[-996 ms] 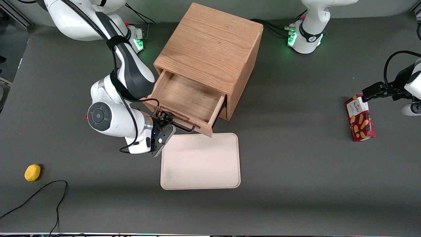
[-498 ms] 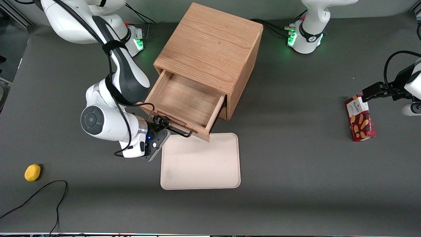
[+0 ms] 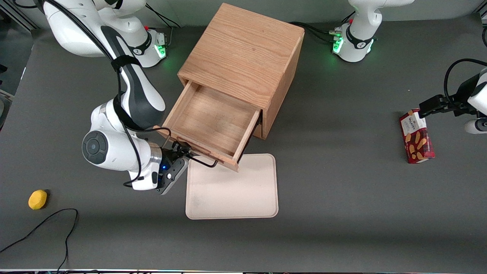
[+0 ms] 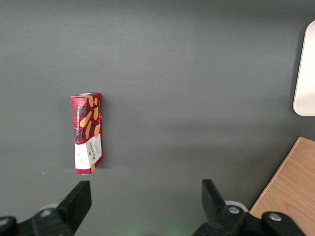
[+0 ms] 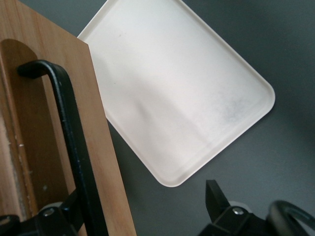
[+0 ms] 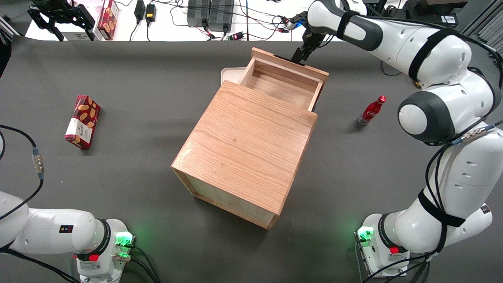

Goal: Open upper drawer
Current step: 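Keep pulling the drawer handle further out with the right gripper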

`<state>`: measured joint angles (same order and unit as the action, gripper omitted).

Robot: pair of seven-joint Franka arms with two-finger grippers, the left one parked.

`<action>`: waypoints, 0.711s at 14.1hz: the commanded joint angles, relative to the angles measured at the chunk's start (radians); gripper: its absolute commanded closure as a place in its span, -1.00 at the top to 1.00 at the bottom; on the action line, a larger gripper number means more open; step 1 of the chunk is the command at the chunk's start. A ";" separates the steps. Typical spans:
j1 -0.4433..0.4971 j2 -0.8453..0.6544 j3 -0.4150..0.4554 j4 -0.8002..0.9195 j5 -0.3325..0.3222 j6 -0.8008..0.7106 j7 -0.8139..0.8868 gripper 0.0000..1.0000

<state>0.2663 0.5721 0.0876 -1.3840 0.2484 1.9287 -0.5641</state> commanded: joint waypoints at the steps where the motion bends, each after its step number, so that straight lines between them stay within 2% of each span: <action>1: -0.019 0.025 0.004 0.037 0.034 0.023 -0.042 1.00; 10: -0.035 0.054 0.004 0.100 0.069 0.023 -0.039 1.00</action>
<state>0.2463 0.5879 0.0875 -1.3466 0.2860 1.9458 -0.5755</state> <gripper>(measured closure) 0.000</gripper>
